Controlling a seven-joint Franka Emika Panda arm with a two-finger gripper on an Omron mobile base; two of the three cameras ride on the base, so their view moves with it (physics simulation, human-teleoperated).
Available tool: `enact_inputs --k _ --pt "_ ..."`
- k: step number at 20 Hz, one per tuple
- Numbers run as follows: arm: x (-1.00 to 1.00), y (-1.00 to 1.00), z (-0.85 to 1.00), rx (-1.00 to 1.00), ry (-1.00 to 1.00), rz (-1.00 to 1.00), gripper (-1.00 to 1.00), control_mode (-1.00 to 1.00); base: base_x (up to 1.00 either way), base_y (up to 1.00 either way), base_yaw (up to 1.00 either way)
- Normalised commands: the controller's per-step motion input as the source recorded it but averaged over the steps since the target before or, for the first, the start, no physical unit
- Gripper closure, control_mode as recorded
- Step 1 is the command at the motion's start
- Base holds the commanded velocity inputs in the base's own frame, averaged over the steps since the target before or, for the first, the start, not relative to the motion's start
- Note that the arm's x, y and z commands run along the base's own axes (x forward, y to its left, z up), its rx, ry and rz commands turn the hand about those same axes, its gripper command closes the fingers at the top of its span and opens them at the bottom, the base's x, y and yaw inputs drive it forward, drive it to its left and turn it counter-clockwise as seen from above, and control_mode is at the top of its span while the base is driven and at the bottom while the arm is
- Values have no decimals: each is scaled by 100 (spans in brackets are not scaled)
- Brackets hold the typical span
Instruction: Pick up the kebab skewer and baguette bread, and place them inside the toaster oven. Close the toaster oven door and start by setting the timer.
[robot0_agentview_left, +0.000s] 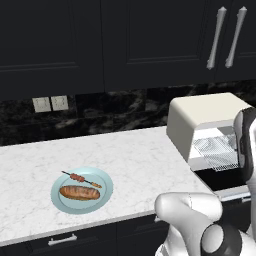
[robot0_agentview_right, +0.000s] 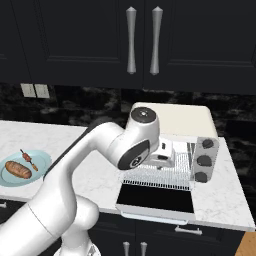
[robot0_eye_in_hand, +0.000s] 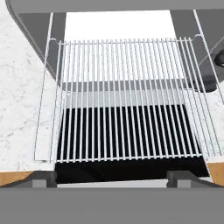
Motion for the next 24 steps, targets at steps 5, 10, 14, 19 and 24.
enact_inputs --k 5,10,14,19,24 --pt "-9 100 0 -6 5 10 -100 -100 0 0 0" --pt "0 100 8 -2 7 10 -100 -100 0 0 0" --pt "0 100 7 -1 9 9 -100 -100 0 0 0" --pt "0 100 -1 -7 6 9 -100 -100 0 0 0" --pt "0 95 0 -2 8 15 -100 -100 0 0 0"
